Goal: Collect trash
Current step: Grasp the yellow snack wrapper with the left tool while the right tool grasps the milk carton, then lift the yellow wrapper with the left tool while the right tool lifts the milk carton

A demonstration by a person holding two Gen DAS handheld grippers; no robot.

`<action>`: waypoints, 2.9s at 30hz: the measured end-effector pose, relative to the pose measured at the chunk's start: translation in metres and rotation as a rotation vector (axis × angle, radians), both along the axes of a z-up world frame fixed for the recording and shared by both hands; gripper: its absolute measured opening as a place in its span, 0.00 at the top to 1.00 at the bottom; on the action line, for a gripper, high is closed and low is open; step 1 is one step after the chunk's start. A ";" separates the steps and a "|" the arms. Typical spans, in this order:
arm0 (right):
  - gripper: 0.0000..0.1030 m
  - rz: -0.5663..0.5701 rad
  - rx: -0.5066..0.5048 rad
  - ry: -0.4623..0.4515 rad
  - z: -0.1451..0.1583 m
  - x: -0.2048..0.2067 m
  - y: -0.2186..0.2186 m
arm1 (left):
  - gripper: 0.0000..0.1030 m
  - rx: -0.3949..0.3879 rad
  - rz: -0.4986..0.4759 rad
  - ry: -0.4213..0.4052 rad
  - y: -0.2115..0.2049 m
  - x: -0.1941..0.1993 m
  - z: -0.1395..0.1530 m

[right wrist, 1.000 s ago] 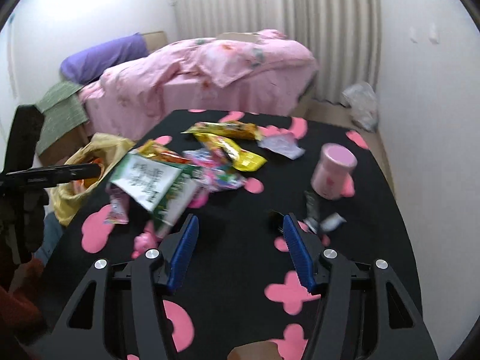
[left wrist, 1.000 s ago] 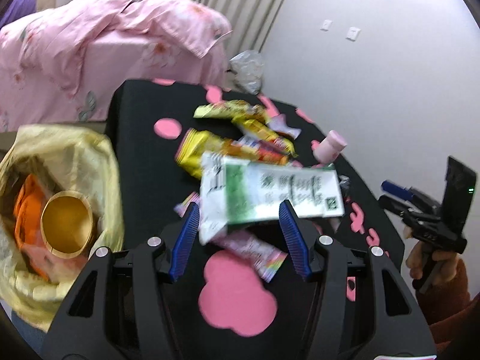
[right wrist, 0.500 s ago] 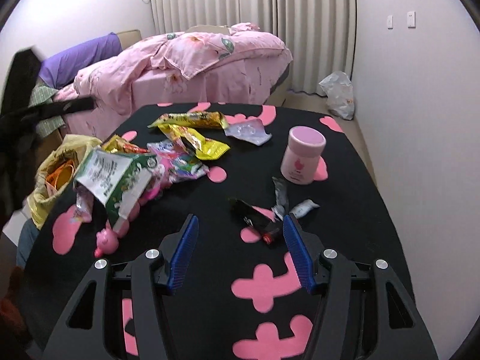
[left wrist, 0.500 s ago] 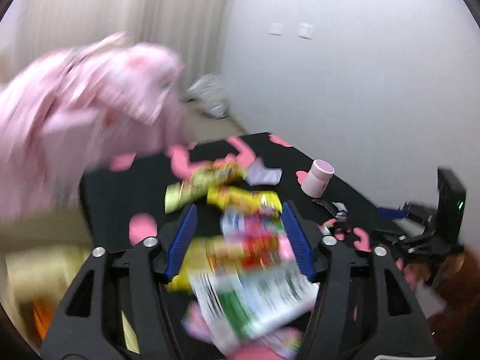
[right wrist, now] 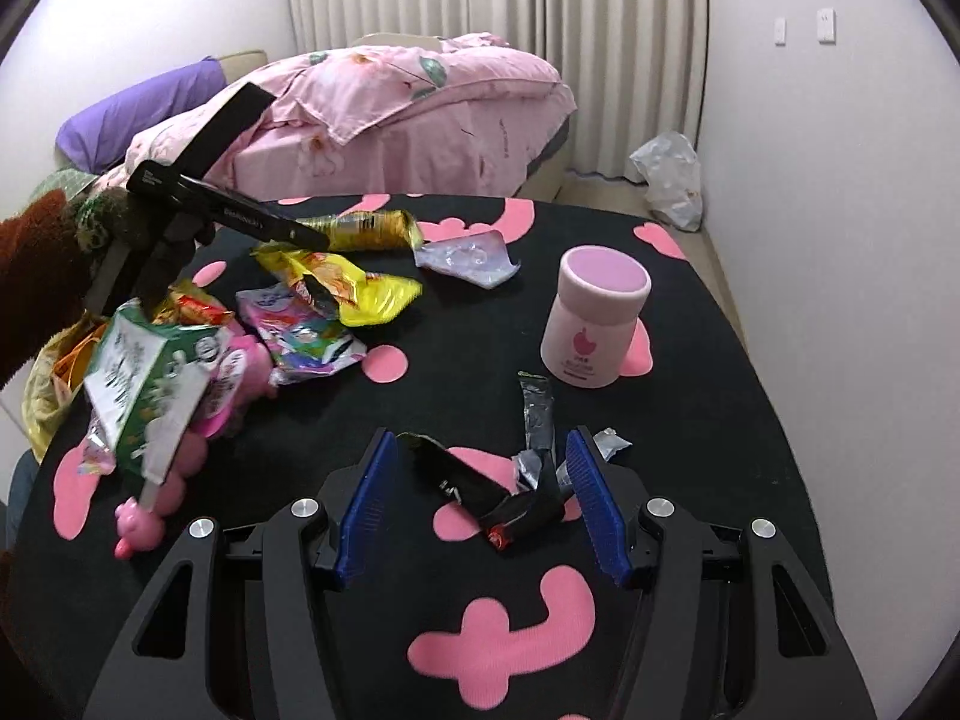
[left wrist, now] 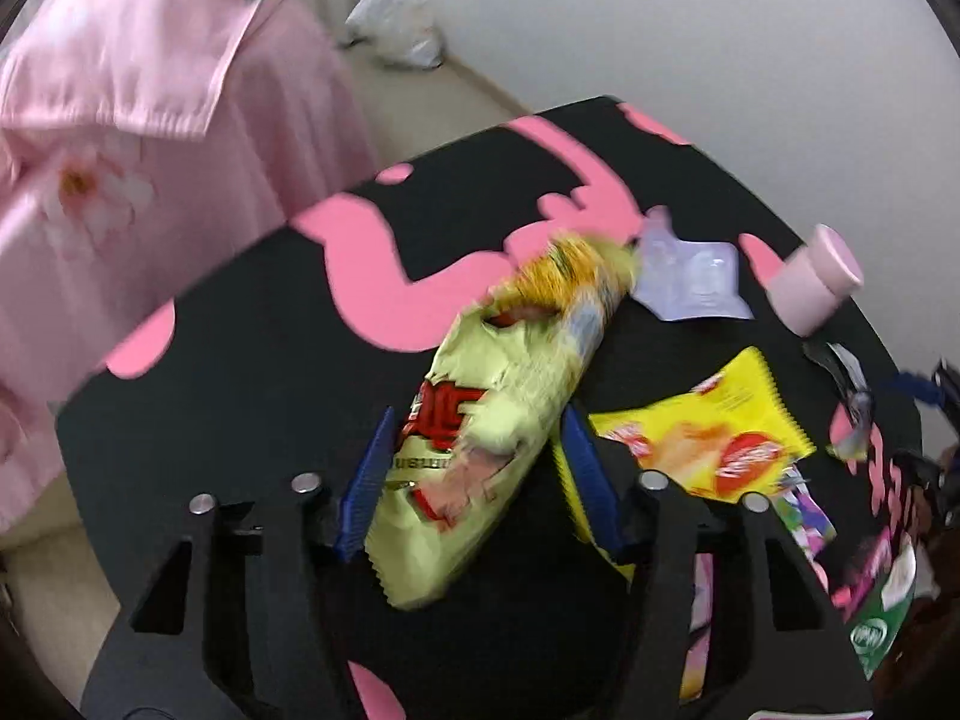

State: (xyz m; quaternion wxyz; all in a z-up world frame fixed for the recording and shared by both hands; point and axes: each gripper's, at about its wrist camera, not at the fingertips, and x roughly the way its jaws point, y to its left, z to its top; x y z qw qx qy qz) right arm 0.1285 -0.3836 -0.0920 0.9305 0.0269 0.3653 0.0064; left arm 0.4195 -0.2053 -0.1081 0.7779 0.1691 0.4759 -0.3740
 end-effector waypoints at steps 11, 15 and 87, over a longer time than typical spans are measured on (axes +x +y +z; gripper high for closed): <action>0.46 0.066 0.023 -0.044 0.016 -0.009 0.021 | 0.80 -0.217 0.270 -0.032 0.082 -0.065 0.057; 0.46 0.194 0.011 -0.101 0.040 -0.019 0.049 | 0.80 -0.249 0.329 -0.100 0.116 -0.129 0.075; 0.45 0.147 0.070 -0.058 0.065 -0.054 0.054 | 0.68 -0.213 0.279 0.064 0.091 -0.198 0.037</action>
